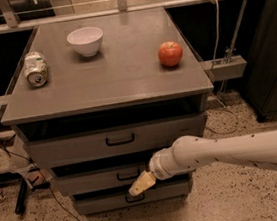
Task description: Open middle drawer
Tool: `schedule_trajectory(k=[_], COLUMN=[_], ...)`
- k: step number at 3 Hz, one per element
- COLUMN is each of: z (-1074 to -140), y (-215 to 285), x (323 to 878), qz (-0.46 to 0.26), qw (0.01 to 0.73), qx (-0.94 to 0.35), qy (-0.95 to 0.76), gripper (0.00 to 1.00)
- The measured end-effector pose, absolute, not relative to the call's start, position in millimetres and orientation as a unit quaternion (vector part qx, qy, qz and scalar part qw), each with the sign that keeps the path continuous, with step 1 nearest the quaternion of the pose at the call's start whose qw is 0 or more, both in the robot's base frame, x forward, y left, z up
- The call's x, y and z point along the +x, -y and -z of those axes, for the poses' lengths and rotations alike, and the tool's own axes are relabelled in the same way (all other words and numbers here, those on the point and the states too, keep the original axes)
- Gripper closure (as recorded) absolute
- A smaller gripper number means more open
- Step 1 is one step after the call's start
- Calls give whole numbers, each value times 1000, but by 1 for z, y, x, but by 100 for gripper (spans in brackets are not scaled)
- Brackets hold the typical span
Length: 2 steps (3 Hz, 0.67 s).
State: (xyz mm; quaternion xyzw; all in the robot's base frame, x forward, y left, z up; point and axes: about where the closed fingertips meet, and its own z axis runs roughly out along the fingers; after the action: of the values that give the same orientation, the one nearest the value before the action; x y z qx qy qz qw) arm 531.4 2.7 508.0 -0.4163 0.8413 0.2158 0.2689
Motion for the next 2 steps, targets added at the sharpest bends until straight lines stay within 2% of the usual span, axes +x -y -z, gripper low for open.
schedule_trajectory(k=[2], z=[-481], y=[-9], x=[565], qz=[-229], qw=[277], qx=[-424], qy=[-831], gripper=[0])
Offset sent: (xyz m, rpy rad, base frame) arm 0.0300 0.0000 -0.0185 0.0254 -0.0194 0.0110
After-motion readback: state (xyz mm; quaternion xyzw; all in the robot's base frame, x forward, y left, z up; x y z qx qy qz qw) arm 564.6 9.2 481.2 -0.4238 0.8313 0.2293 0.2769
